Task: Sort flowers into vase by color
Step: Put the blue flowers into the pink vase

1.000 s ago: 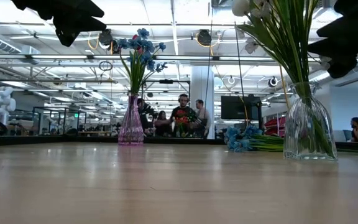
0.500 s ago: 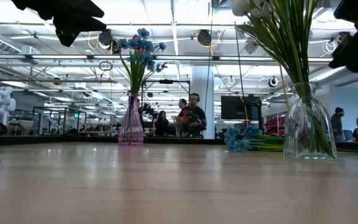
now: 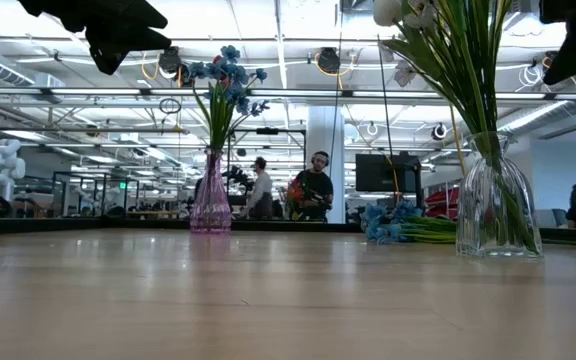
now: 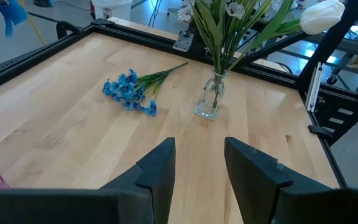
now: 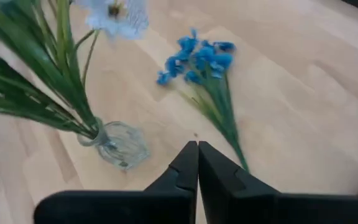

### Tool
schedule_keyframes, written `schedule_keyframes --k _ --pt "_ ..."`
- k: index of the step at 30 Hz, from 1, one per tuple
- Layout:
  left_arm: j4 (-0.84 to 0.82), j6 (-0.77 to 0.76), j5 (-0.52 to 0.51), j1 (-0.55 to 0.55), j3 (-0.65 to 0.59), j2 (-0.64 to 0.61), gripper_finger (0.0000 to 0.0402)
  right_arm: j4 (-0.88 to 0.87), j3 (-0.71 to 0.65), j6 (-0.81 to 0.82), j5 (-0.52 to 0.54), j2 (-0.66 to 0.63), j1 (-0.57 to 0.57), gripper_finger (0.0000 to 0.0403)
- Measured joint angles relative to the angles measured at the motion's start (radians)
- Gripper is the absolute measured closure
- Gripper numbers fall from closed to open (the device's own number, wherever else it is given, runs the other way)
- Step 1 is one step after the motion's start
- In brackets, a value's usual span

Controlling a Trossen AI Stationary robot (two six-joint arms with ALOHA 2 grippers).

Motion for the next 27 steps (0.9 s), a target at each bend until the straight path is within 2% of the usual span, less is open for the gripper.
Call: schedule_keyframes --k 9,13,16,21,27 --pt "0.001 0.035 -0.016 0.000 0.000 0.000 0.0256 -0.050 0.009 -0.120 -0.127 0.062 -0.128 0.0402" --pt "0.003 0.050 -0.023 0.000 0.000 0.000 0.0256 -0.030 -0.065 -0.178 -0.158 0.101 -0.172 0.0402" --pt "0.003 0.044 -0.025 0.000 0.000 0.000 0.0256 0.051 -0.149 -0.224 -0.197 0.113 -0.197 0.0399" --pt "0.004 0.043 -0.026 0.000 0.000 0.000 0.0256 0.237 -0.289 -0.292 -0.286 0.112 -0.241 0.0374" --pt "0.004 0.043 -0.026 0.000 0.000 0.000 0.0256 0.311 -0.356 -0.318 -0.311 0.114 -0.313 0.0322"
